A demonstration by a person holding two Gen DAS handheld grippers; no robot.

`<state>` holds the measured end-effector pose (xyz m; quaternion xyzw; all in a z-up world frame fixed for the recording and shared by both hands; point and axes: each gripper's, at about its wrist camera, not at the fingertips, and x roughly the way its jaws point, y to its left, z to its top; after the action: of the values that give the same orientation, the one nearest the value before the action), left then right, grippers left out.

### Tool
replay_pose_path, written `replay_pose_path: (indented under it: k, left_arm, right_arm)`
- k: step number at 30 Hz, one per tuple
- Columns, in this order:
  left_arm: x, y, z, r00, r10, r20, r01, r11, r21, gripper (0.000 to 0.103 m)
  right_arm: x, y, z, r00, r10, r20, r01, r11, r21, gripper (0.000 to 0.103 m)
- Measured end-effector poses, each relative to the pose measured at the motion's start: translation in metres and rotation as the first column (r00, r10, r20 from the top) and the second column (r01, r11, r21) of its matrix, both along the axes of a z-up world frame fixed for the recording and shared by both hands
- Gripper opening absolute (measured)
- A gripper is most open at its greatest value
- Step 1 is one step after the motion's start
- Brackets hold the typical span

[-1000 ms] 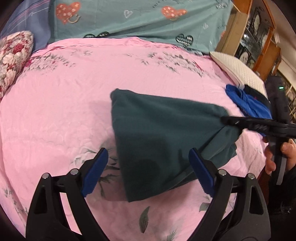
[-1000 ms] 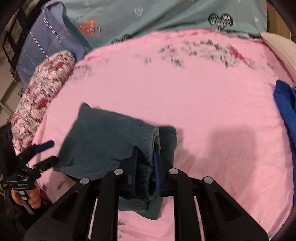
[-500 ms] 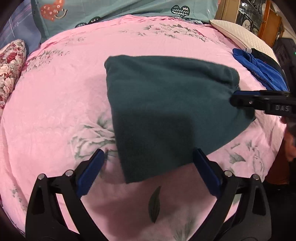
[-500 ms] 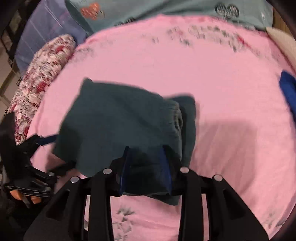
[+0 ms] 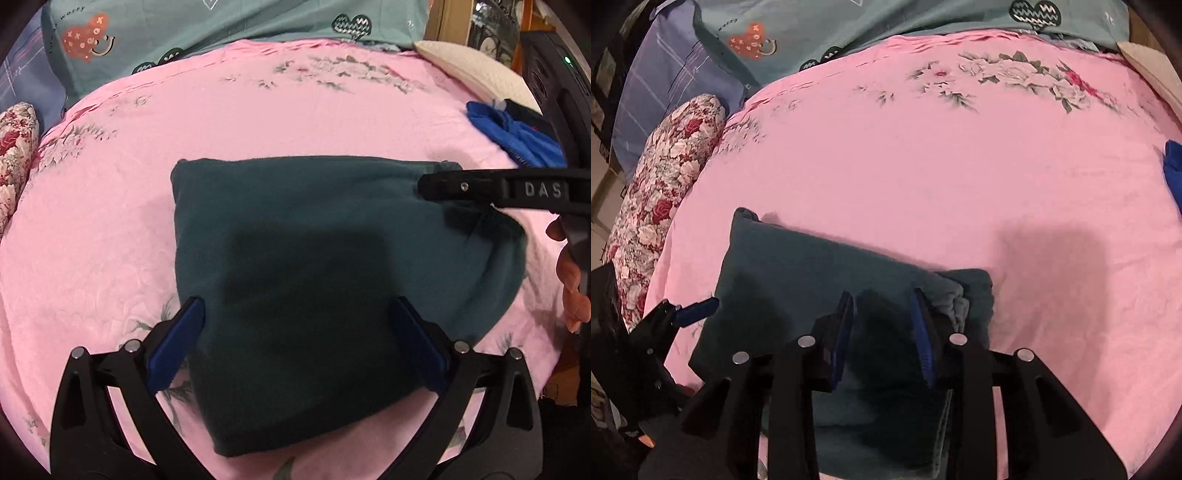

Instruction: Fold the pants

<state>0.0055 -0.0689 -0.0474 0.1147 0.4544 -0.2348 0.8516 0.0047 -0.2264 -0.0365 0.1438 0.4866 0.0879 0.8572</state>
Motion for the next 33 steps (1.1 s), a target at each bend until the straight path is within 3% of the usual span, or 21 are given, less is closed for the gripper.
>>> replay_pose_path:
  k: [2, 3, 4, 6, 9, 12, 16, 18, 21, 23, 26, 27, 28, 29, 30, 31, 33]
  left_arm:
    - [-0.003, 0.016, 0.015, 1.0, -0.003, -0.011, 0.002, 0.998, -0.067, 0.101]
    - [-0.005, 0.028, 0.025, 1.0, 0.006, -0.001, -0.006, 0.995, -0.1, 0.101]
    - [-0.006, 0.037, 0.032, 1.0, 0.018, 0.014, -0.016, 0.993, -0.116, 0.101]
    - [-0.001, 0.063, 0.04, 0.998, 0.064, 0.029, -0.06, 0.991, -0.121, 0.101]
    - [0.019, 0.088, 0.026, 0.989, 0.126, -0.073, -0.137, 0.976, -0.169, 0.101]
    - [0.032, 0.086, 0.011, 0.989, 0.1, -0.112, -0.124, 0.965, -0.231, 0.101]
    - [0.047, 0.071, -0.004, 0.979, 0.052, -0.195, -0.114, 0.941, -0.32, 0.101]
    - [0.053, 0.061, -0.008, 0.978, 0.025, -0.208, -0.095, 0.937, -0.337, 0.101]
    - [0.057, 0.052, -0.009, 0.978, 0.012, -0.207, -0.08, 0.943, -0.325, 0.101]
    - [0.058, 0.05, -0.009, 0.974, 0.002, -0.226, -0.081, 0.936, -0.343, 0.1]
    - [0.055, 0.046, -0.009, 0.964, -0.046, -0.261, -0.056, 0.927, -0.371, 0.1]
    - [0.054, 0.045, -0.009, 0.962, -0.051, -0.267, -0.052, 0.931, -0.363, 0.1]
    - [0.054, 0.045, -0.009, 0.958, -0.06, -0.28, -0.051, 0.927, -0.371, 0.1]
    - [0.054, 0.047, -0.009, 0.952, -0.07, -0.299, -0.056, 0.918, -0.393, 0.099]
    - [0.056, 0.05, -0.009, 0.94, -0.091, -0.329, -0.061, 0.903, -0.425, 0.097]
    - [0.058, 0.054, -0.01, 0.929, -0.102, -0.354, -0.075, 0.888, -0.453, 0.088]
    - [0.066, 0.062, -0.018, 0.902, -0.093, -0.421, -0.127, 0.876, -0.465, 0.029]
  right_arm:
    - [-0.013, -0.006, 0.019, 0.999, 0.003, 0.051, -0.004, 1.0, 0.013, 0.044]
    - [-0.022, -0.011, 0.029, 0.997, -0.013, 0.08, 0.013, 1.0, -0.005, 0.055]
    - [-0.03, -0.019, 0.035, 0.994, -0.035, 0.103, 0.037, 0.999, -0.016, 0.072]
    - [-0.041, -0.035, 0.034, 0.991, -0.075, 0.111, 0.08, 0.996, -0.042, 0.091]
    - [-0.045, -0.055, 0.009, 0.994, -0.088, 0.065, 0.089, 0.996, -0.02, 0.094]
    - [-0.043, -0.066, -0.019, 0.996, -0.088, 0.026, 0.086, 0.994, 0.062, 0.094]
    - [-0.04, -0.06, -0.027, 0.998, -0.044, 0.039, 0.04, 0.992, 0.116, 0.094]
    - [-0.036, -0.059, -0.028, 0.999, -0.025, 0.035, 0.018, 0.983, 0.181, 0.091]
    - [-0.031, -0.052, -0.029, 1.0, 0.001, 0.023, -0.006, 0.979, 0.204, 0.087]
    - [-0.028, -0.043, -0.031, 0.999, 0.042, 0.003, -0.042, 0.972, 0.233, 0.078]
    - [-0.028, -0.039, -0.031, 0.999, 0.045, -0.013, -0.041, 0.978, 0.203, 0.072]
    - [-0.027, -0.045, -0.033, 0.999, 0.029, -0.036, -0.02, 0.972, 0.234, 0.057]
    - [-0.025, -0.053, -0.039, 0.997, 0.021, -0.081, 0.005, 0.952, 0.306, 0.033]
    - [-0.025, -0.059, -0.043, 0.994, 0.024, -0.106, 0.015, 0.935, 0.355, 0.024]
    - [-0.026, -0.058, -0.042, 0.995, 0.034, -0.097, 0.002, 0.936, 0.353, 0.023]
    - [-0.028, -0.056, -0.039, 0.995, 0.045, -0.086, -0.013, 0.94, 0.342, 0.023]
    - [-0.029, -0.055, -0.036, 0.996, 0.047, -0.076, -0.017, 0.933, 0.359, 0.022]
